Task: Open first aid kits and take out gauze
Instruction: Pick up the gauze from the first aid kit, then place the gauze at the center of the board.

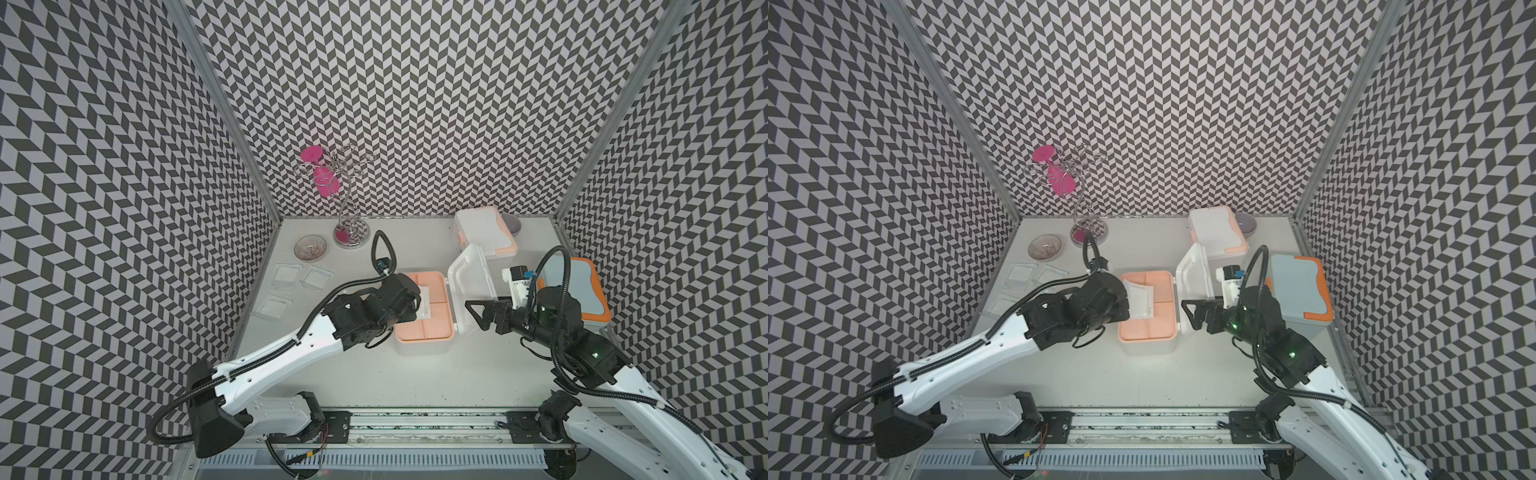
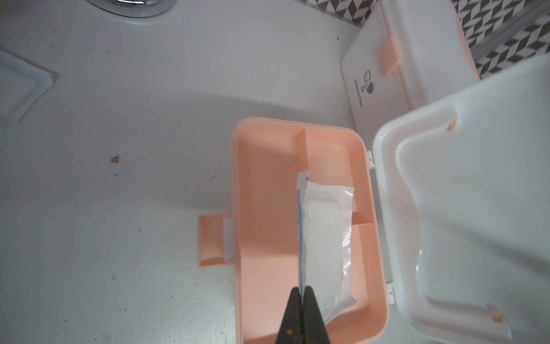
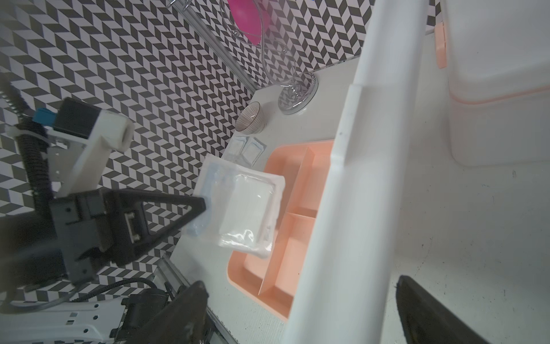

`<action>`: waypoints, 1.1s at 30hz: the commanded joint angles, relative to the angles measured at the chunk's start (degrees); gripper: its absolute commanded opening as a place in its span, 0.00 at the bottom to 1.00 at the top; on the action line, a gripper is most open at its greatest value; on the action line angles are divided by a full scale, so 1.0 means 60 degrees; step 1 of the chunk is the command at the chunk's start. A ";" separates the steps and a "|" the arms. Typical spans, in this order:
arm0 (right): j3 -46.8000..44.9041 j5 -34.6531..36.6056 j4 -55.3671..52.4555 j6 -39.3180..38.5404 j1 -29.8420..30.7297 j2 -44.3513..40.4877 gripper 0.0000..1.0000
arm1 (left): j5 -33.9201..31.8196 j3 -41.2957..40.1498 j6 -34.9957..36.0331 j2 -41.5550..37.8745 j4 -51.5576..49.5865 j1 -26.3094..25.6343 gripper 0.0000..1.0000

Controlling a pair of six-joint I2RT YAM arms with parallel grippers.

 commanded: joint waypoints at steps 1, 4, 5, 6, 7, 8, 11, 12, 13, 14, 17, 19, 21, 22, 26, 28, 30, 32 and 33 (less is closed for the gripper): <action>-0.0033 0.0102 0.0509 0.0086 -0.0012 0.0045 0.97 | -0.0056 -0.0621 -0.0009 -0.1027 0.0132 0.1096 0.00; -0.0038 0.0087 0.0541 0.0097 -0.0010 0.0049 0.97 | 0.0104 -0.1207 0.0153 -0.1963 0.0228 0.2548 0.00; -0.0043 0.0069 0.0552 0.0109 -0.0013 0.0064 0.97 | 0.0225 -0.1394 0.0238 -0.2191 0.0251 0.3095 0.00; -0.0043 0.0079 0.0575 0.0116 -0.0021 0.0067 0.97 | 0.0390 -0.1589 0.0332 -0.2408 0.0302 0.3692 0.00; -0.0049 0.0072 0.0564 0.0126 -0.0011 0.0076 0.97 | 0.0606 -0.1816 0.0441 -0.2608 0.0364 0.4361 0.00; -0.0037 0.0068 0.0570 0.0140 -0.0010 0.0077 0.97 | 0.0804 -0.1992 0.0508 -0.2716 0.0416 0.4963 0.00; -0.0066 0.0040 0.0605 0.0155 -0.0013 0.0097 0.97 | 0.1323 -0.2710 0.0559 -0.2871 0.0721 0.6738 0.00; -0.0064 0.0039 0.0606 0.0152 -0.0016 0.0118 0.97 | 0.1542 -0.2990 0.0447 -0.2856 0.0798 0.7368 0.00; -0.0064 0.0012 0.0608 0.0159 -0.0010 0.0148 0.97 | 0.1812 -0.3262 0.0384 -0.2814 0.0994 0.7937 0.00; -0.0068 0.0010 0.0630 0.0157 -0.0010 0.0163 0.97 | 0.2036 -0.3528 0.0348 -0.2774 0.1178 0.8397 0.00; -0.0077 -0.0015 0.0623 0.0170 -0.0009 0.0177 0.97 | 0.2724 -0.4286 0.0131 -0.2489 0.1813 0.9638 0.00; -0.0088 -0.0020 0.0638 0.0198 -0.0016 0.0181 0.97 | 0.2884 -0.4574 -0.0099 -0.2188 0.2241 1.0111 0.00; -0.0099 -0.0048 0.0666 0.0187 0.0001 0.0178 0.97 | 0.2930 -0.4738 -0.0384 -0.1835 0.2616 1.0210 0.00; -0.0107 -0.0056 0.0677 0.0196 -0.0010 0.0169 0.97 | 0.2972 -0.4757 -0.0512 -0.1622 0.2775 1.0212 0.00; -0.0122 -0.0122 0.0725 0.0170 -0.0013 0.0187 0.97 | 0.2917 -0.4638 -0.0910 -0.0488 0.3191 1.0213 0.00; -0.0134 -0.0150 0.0742 0.0133 -0.0010 0.0232 0.97 | 0.2872 -0.4479 -0.1010 0.0080 0.3254 1.0212 0.00; -0.0123 -0.0153 0.0709 0.0080 -0.0014 0.0280 0.97 | 0.2729 -0.4318 -0.1093 0.0534 0.3253 1.0205 0.00; -0.0079 -0.0122 0.0644 0.0027 -0.0023 0.0320 0.97 | 0.2595 -0.4239 -0.1155 0.0808 0.3255 1.0252 0.00; -0.0037 -0.0122 0.0621 0.0009 -0.0010 0.0327 0.97 | 0.2551 -0.4236 -0.1196 0.0869 0.3255 1.0291 0.00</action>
